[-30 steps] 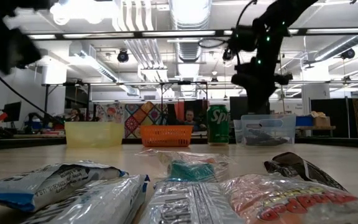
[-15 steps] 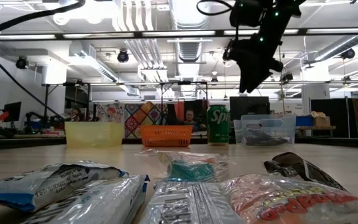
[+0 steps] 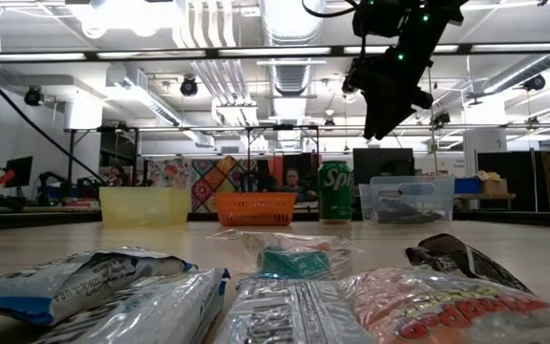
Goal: Organize candy in baskets
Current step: Put the white chocolate into the orange bin
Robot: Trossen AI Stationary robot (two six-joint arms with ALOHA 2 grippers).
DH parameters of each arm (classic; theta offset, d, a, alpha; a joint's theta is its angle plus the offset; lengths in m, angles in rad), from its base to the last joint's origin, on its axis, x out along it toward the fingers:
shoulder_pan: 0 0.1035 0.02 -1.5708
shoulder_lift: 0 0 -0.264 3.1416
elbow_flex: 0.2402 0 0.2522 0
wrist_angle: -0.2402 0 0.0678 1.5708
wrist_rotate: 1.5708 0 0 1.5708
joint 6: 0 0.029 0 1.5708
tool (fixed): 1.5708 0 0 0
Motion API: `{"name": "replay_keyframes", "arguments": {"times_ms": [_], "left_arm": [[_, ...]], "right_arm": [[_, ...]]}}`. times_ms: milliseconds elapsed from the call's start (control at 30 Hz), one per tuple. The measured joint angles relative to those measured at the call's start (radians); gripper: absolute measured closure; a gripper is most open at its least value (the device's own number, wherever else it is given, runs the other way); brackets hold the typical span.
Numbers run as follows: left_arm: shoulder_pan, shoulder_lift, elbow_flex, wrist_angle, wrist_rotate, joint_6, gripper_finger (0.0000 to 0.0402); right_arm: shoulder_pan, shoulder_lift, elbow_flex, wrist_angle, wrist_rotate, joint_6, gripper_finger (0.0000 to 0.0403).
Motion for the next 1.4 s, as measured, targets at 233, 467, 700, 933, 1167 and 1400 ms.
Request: {"name": "replay_keyframes", "arguments": {"times_ms": [233, 467, 700, 933, 1167, 1400], "left_arm": [[-0.006, 0.037, 0.023, -0.051, -0.1, -0.021, 0.0267], [-0.004, 0.04, 0.021, -0.084, -0.281, -0.04, 0.0283], [-0.009, 0.033, 0.048, -0.078, -0.324, -0.029, 0.0282], [-0.013, 0.029, 0.054, -0.093, -0.363, -0.002, 0.0249], [-0.015, 0.035, 0.012, -0.091, -0.363, 0.0, 0.0214], [-0.016, 0.035, -0.006, -0.053, -0.366, 0.028, 0.0233]], "right_arm": [[0.0, 0.0, -0.001, 0.0, 0.0, 0.0, 0.0245], [0.004, 0.0, -0.001, 0.0, 0.0, 0.0, 0.0245], [0.022, 0.001, -0.001, 0.0, 0.0, 0.008, 0.0243], [0.036, 0.001, -0.001, 0.003, 0.0, 0.016, 0.0245], [0.048, 0.001, -0.001, 0.003, -0.001, 0.023, 0.0245], [0.053, 0.002, -0.001, 0.004, 0.0, 0.023, 0.0243]]}}
